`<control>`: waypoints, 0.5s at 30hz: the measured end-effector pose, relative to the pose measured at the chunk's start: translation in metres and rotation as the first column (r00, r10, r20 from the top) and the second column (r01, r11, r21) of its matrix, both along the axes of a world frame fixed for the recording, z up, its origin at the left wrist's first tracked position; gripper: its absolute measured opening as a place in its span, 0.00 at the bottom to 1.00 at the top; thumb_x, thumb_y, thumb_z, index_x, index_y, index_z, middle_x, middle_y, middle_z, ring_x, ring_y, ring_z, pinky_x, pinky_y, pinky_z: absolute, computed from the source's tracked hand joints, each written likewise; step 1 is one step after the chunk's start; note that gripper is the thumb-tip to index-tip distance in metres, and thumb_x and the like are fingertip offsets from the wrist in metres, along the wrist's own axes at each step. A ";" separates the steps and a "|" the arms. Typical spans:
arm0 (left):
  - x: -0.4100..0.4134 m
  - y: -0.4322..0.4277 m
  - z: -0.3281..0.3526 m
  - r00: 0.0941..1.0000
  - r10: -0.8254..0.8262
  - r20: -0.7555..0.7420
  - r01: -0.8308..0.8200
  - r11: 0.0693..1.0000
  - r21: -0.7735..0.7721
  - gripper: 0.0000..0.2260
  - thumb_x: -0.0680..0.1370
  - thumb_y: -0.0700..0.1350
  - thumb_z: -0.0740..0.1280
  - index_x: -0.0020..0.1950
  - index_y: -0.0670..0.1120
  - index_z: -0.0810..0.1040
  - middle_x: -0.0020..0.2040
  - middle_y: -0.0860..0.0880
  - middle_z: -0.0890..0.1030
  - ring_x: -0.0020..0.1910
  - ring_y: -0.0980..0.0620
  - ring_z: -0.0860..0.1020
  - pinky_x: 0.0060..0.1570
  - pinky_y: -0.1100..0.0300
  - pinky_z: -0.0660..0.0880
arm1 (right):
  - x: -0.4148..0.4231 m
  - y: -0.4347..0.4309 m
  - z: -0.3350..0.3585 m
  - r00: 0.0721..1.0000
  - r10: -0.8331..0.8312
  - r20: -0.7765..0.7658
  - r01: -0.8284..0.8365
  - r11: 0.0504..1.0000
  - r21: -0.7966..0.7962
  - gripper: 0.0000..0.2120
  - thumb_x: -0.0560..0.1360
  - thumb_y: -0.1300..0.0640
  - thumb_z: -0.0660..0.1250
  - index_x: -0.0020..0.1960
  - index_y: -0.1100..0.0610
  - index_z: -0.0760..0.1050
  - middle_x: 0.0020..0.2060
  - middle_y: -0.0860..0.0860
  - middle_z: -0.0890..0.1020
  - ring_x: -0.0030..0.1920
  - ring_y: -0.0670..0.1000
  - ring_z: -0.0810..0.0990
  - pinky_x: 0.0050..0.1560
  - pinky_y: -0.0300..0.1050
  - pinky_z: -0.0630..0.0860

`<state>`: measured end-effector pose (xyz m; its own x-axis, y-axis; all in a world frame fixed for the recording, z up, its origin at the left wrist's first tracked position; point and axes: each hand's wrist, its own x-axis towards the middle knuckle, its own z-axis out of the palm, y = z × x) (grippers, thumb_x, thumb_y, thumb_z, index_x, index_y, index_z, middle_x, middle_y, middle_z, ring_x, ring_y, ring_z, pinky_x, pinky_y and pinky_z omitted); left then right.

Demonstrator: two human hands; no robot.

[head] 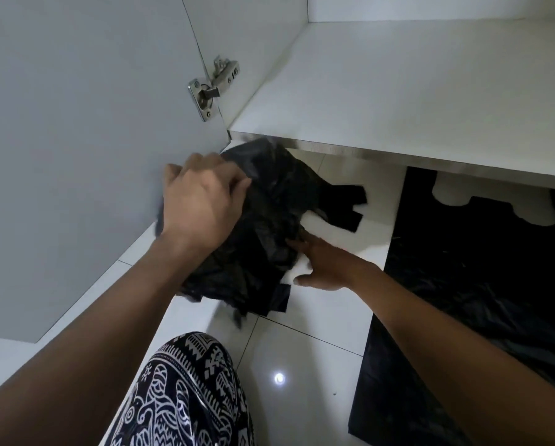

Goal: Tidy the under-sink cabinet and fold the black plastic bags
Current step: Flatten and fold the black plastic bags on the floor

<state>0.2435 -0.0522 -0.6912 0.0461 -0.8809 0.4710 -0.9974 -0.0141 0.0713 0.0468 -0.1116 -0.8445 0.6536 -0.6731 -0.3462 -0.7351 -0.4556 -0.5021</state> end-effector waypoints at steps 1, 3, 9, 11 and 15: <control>-0.003 0.000 0.008 0.998 -0.034 -0.050 0.033 0.999 -0.031 0.06 0.79 0.50 0.69 0.46 0.50 0.82 0.48 0.49 0.80 0.50 0.44 0.75 0.52 0.48 0.66 | 0.001 0.000 -0.003 0.997 0.030 -0.072 -0.030 1.000 -0.001 0.43 0.74 0.42 0.69 0.79 0.39 0.44 0.80 0.46 0.48 0.75 0.56 0.60 0.70 0.63 0.64; -0.007 -0.002 0.018 0.978 -0.089 -0.190 0.082 0.996 -0.045 0.06 0.79 0.51 0.69 0.46 0.49 0.78 0.51 0.49 0.78 0.52 0.45 0.74 0.53 0.47 0.70 | 0.003 0.000 -0.008 1.000 0.000 -0.025 0.001 0.999 0.032 0.42 0.75 0.40 0.67 0.78 0.36 0.42 0.80 0.47 0.50 0.77 0.57 0.55 0.71 0.66 0.59; -0.021 -0.002 0.025 0.951 0.025 -0.308 0.038 0.979 0.198 0.15 0.77 0.55 0.72 0.37 0.54 0.68 0.38 0.54 0.76 0.43 0.47 0.77 0.52 0.47 0.74 | 0.004 0.017 0.015 0.714 -0.401 0.575 0.445 0.893 0.069 0.19 0.77 0.37 0.58 0.50 0.49 0.80 0.46 0.51 0.78 0.51 0.50 0.76 0.49 0.44 0.72; -0.025 0.000 0.024 0.951 0.026 -0.309 0.042 0.977 0.211 0.17 0.74 0.49 0.76 0.37 0.54 0.68 0.35 0.56 0.74 0.41 0.46 0.77 0.50 0.48 0.75 | 0.007 0.028 0.040 0.662 -0.544 0.515 0.414 0.839 0.354 0.26 0.77 0.34 0.58 0.44 0.55 0.79 0.37 0.51 0.80 0.40 0.51 0.79 0.41 0.44 0.73; -0.028 0.001 0.027 0.953 0.095 -0.289 0.004 0.946 0.323 0.20 0.68 0.42 0.79 0.56 0.49 0.74 0.45 0.49 0.79 0.48 0.42 0.80 0.49 0.48 0.78 | 0.017 0.040 0.060 0.739 -0.530 0.416 0.187 0.755 0.629 0.27 0.73 0.32 0.64 0.70 0.38 0.65 0.55 0.42 0.80 0.52 0.50 0.82 0.46 0.53 0.81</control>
<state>0.2154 -0.0517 -0.6645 0.1838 -0.9748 0.1266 -0.9285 -0.1299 0.3478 0.0640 -0.0712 -0.7848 0.5810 -0.7207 -0.3783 -0.3033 0.2396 -0.9223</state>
